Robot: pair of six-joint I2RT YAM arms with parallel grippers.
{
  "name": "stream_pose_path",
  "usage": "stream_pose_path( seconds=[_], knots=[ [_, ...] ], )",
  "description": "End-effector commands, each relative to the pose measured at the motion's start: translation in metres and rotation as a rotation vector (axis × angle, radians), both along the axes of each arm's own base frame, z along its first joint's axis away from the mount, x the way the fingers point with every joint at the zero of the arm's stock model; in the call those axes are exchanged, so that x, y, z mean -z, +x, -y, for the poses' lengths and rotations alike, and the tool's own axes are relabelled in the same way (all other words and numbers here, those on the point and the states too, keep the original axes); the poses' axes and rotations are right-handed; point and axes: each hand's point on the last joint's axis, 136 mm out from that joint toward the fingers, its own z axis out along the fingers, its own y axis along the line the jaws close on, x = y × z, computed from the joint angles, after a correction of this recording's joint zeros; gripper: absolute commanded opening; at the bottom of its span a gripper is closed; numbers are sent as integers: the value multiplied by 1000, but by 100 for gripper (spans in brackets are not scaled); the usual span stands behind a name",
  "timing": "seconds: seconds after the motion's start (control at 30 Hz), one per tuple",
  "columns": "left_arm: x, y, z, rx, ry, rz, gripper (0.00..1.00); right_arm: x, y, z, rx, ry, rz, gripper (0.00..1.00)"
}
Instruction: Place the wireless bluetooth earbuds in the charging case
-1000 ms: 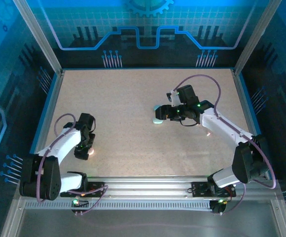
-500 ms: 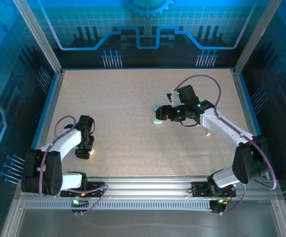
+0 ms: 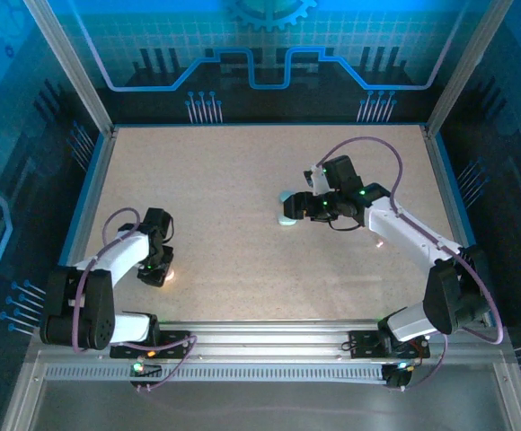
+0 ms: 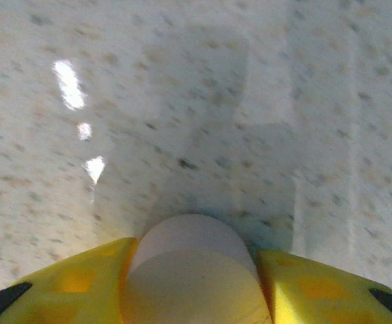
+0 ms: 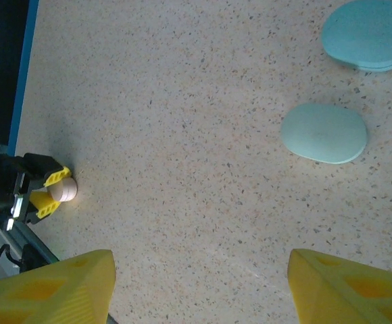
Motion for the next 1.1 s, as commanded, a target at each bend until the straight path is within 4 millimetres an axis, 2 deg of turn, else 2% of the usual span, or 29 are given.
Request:
stream_pose_path(
  seconds=[0.0, 0.13, 0.33, 0.5, 0.6, 0.8, 1.07],
  knots=[
    [-17, 24, 25, 40, -81, 90, 35, 7, -10, -10, -21, 51, -37, 68],
    [-32, 35, 51, 55, -122, 152, 35, 12, -15, -20, -31, 134, -59, 66],
    [-55, 56, 105, 108, -214, 209, 36, 19, -29, -44, -94, 215, -67, 64],
    [-75, 70, 152, 158, -289, 260, 37, 29, -39, -69, -129, 278, -44, 61],
    [-85, 77, 174, 187, -329, 282, 37, 34, -43, -89, -160, 322, -27, 60],
    [-94, 81, 192, 201, -372, 302, 37, 23, -52, -123, -251, 388, 32, 61],
    [-99, 81, 196, 199, -392, 314, 37, 21, -50, -139, -285, 404, 42, 61]
  ],
)
